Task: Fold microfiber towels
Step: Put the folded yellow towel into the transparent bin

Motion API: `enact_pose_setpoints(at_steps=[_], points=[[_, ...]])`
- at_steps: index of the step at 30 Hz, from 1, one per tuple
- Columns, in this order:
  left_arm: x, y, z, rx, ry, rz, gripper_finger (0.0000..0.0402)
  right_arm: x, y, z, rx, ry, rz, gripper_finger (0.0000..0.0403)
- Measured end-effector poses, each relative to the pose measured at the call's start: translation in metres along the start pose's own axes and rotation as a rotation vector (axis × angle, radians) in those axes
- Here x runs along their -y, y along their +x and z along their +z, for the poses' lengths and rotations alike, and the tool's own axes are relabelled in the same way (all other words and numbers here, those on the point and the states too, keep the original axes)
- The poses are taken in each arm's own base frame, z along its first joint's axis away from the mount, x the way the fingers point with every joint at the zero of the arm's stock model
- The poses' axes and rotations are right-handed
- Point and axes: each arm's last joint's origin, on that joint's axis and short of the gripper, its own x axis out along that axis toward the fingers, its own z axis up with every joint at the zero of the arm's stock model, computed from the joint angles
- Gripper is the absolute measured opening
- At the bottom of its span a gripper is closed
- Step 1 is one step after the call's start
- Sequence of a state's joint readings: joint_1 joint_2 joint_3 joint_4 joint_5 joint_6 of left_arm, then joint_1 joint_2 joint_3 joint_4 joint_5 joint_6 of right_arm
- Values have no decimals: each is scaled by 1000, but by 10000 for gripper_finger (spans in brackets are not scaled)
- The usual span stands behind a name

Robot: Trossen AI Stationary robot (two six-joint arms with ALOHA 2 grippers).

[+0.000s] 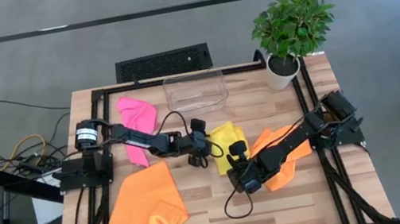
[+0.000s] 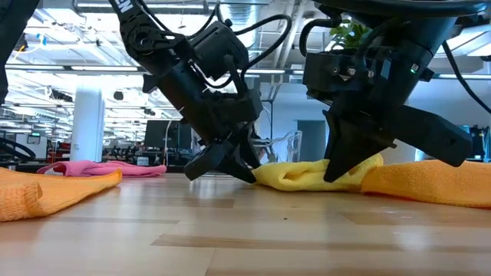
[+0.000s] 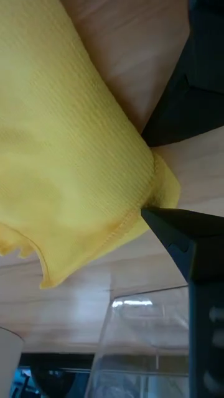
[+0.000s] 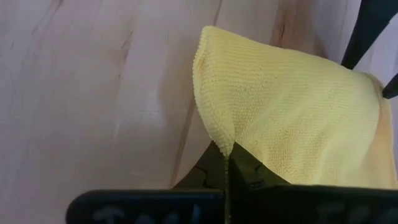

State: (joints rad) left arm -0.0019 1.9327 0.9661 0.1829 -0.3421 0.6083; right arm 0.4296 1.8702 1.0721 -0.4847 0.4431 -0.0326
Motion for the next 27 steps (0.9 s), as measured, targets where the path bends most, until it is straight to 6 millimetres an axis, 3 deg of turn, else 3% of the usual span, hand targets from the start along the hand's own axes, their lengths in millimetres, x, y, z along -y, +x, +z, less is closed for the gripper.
enact_pose_setpoints(at_steps=[7,18,27], points=[[-3,2,-2,22,-20,-33,156,0,0,0,0,0,0,12],[-2,2,-2,39,0,-72,10,0,0,0,0,0,0,13],[-4,-5,-4,-20,-121,-59,3,3,-5,2,22,18,-7,12]])
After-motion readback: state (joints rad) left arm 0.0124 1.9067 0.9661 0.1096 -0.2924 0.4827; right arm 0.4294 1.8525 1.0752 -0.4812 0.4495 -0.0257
